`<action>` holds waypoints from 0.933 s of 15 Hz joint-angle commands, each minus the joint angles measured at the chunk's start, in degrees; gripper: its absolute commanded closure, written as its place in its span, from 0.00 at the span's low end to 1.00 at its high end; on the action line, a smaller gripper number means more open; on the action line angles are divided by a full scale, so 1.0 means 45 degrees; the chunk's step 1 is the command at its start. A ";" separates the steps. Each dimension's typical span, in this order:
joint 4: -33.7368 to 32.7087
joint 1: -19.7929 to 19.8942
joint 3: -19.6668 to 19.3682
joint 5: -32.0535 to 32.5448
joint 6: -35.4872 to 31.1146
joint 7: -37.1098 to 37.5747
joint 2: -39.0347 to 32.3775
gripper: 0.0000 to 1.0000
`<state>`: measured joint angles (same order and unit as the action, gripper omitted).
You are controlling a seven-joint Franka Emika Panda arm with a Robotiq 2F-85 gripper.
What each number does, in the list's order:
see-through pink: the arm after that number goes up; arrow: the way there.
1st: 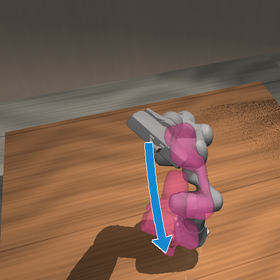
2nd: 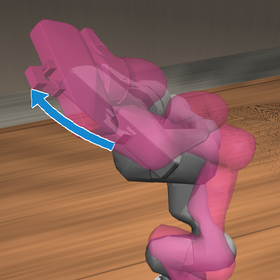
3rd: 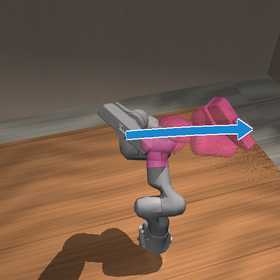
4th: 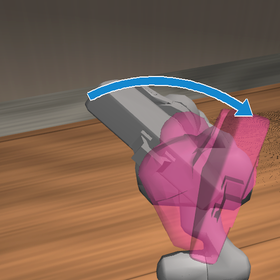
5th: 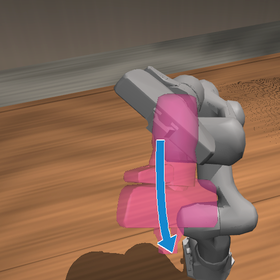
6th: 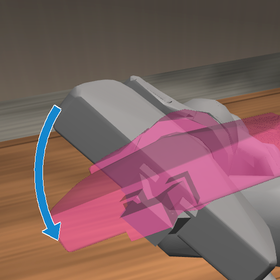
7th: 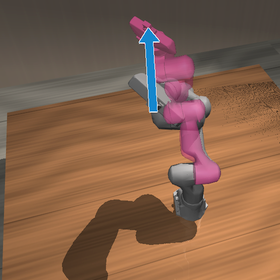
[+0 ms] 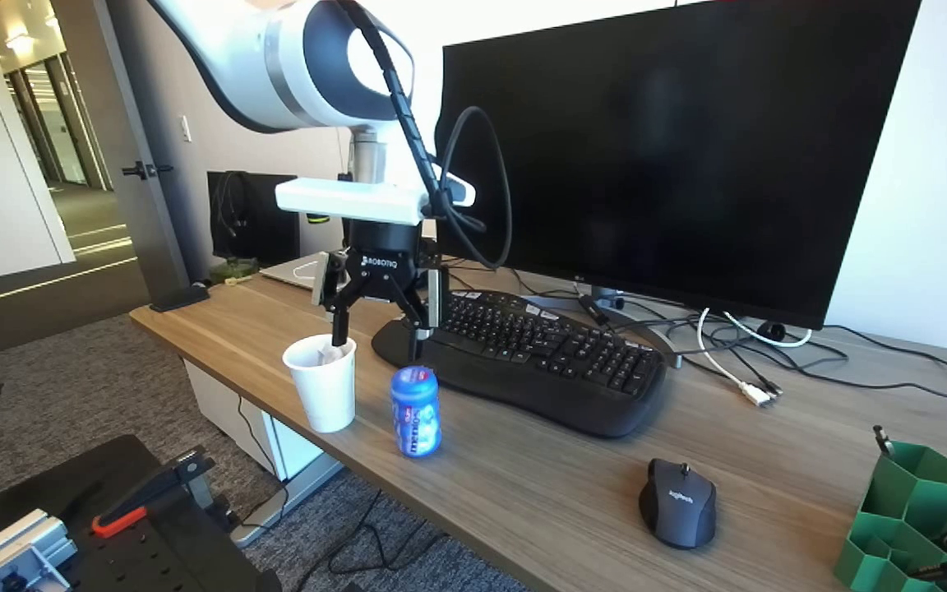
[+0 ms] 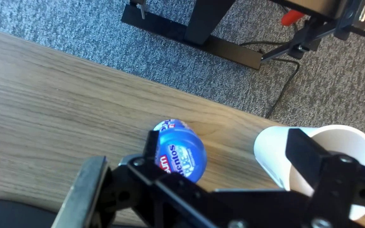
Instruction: Move the bottle to the left
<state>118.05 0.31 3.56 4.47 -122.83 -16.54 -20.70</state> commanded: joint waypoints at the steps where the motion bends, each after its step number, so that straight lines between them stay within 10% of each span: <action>1: -0.0029 0.0100 0.0188 -0.0190 0.0496 -0.0901 -0.0077 0.00; 14: 0.0021 0.0010 0.0093 -0.0001 0.0142 -0.0761 -0.0168 0.00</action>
